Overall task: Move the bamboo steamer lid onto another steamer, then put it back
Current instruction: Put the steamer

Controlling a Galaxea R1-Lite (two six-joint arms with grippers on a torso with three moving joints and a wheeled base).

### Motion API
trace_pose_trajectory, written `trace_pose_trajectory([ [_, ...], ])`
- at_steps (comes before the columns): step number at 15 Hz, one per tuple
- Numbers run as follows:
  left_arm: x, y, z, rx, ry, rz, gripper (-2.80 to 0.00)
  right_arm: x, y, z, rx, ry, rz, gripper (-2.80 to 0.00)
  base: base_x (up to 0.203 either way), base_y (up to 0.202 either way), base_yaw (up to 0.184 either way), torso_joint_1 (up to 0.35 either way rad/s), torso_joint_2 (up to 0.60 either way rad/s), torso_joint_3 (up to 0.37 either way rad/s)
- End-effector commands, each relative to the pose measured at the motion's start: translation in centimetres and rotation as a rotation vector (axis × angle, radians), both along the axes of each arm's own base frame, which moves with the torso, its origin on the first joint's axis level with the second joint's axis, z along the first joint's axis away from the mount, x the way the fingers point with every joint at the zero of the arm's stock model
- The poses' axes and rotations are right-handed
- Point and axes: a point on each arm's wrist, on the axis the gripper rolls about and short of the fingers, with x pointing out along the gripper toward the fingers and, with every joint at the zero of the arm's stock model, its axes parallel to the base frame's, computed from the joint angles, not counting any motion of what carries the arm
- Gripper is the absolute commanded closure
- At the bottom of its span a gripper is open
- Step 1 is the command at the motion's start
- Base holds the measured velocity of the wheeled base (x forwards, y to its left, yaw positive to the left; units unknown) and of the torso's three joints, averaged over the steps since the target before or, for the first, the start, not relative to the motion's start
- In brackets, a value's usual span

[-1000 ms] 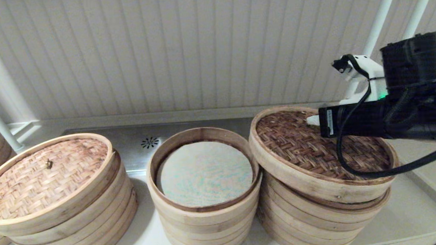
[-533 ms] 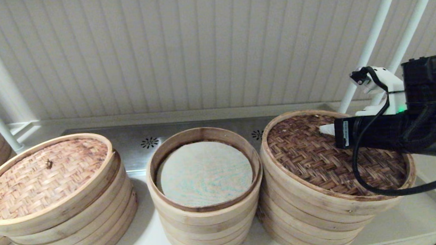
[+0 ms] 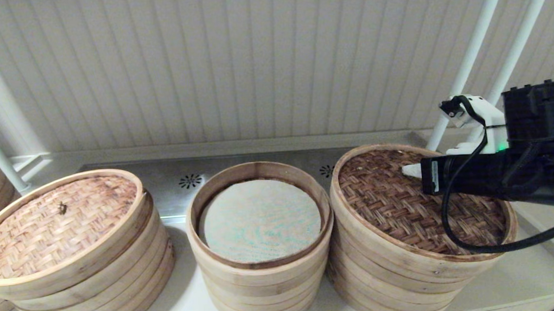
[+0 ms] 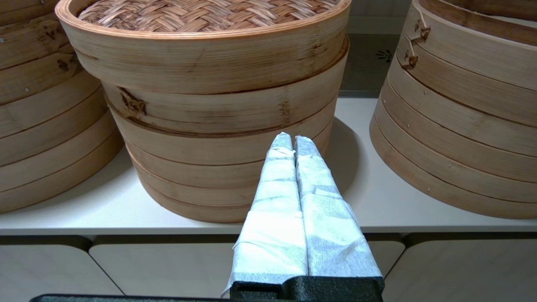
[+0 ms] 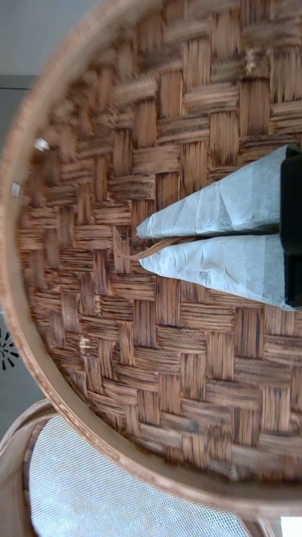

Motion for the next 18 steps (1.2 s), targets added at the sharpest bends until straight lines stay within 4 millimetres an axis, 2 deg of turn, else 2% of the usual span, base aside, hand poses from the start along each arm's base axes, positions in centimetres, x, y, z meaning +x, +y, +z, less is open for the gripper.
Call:
trace_pose_trajectory([
  [1,0.0,0.0,0.0,0.000,-0.001,0.000,0.00,0.9,-0.2,-0.6,0.003,0.009,-0.007,0.00,0.000,0.000,0.000,0.000,0.00,0.000],
  [10,0.0,0.0,0.0,0.000,-0.002,0.000,0.00,1.8,-0.4,-1.3,0.002,0.026,-0.003,0.00,0.000,0.000,0.000,0.000,0.00,0.000],
  [13,0.0,0.0,0.0,0.000,0.000,0.000,0.00,2.0,-0.3,-0.5,0.011,-0.001,0.000,0.00,0.000,0.000,0.000,0.000,0.00,0.000],
  [18,0.0,0.0,0.0,0.000,-0.001,0.000,0.00,2.1,-0.3,-0.3,0.013,-0.006,0.002,0.00,0.000,0.000,0.000,0.000,0.00,0.000],
])
